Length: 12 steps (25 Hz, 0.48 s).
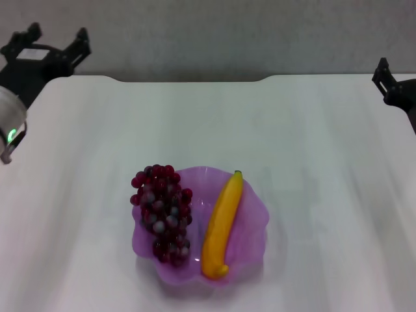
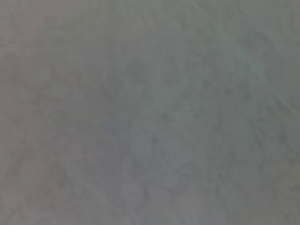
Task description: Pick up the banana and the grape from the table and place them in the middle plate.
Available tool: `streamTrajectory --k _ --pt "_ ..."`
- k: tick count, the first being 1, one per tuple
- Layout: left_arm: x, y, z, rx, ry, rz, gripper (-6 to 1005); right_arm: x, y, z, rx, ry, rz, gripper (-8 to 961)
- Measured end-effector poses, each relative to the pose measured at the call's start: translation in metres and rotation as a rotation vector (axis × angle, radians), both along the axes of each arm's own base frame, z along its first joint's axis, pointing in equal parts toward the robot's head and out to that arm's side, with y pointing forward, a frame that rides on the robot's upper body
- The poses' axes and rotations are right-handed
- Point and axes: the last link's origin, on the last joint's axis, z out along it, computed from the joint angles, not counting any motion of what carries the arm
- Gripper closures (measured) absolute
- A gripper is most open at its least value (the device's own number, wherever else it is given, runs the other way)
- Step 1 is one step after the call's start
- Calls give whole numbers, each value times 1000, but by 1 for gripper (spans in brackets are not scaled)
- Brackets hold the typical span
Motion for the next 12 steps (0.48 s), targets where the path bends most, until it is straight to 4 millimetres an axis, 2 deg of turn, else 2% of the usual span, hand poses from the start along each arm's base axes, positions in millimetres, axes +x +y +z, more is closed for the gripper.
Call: streamTrajectory --k 7,12 --pt "-34 3 9 63 -8 28 106 -4 3 0 2 0 11 76" --pt "-42 3 7 84 21 28 106 -4 3 0 2 0 12 76"
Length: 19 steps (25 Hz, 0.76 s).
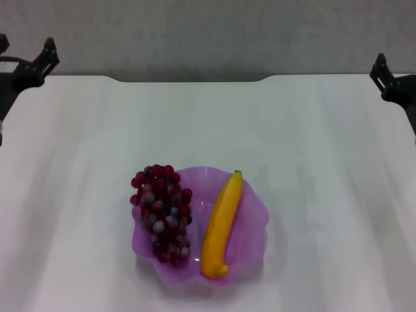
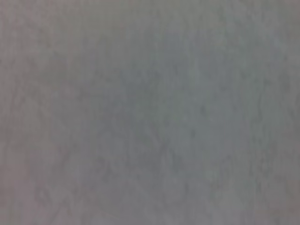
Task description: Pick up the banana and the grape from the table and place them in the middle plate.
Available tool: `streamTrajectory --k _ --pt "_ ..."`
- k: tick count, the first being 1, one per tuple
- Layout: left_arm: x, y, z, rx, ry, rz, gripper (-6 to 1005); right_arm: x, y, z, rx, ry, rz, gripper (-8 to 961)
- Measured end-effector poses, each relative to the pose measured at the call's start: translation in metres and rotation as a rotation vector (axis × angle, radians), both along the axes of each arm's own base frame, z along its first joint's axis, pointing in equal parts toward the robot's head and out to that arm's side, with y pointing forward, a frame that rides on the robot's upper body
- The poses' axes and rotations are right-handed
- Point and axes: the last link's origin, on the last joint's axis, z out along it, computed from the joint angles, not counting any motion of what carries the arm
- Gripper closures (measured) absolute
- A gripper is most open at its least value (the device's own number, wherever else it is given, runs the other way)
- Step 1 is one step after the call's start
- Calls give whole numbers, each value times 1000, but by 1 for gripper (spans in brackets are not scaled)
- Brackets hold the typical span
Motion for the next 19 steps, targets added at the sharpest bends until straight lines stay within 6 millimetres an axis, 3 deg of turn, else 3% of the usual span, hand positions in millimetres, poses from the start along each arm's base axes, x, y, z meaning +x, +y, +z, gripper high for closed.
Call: streamTrajectory --k 8,19 --pt "-4 -12 3 60 -48 -82 106 -1 0 0 0 0 1 76" --pt "-8 0 -6 -16 -10 7 106 0 1 1 3 1 -1 76"
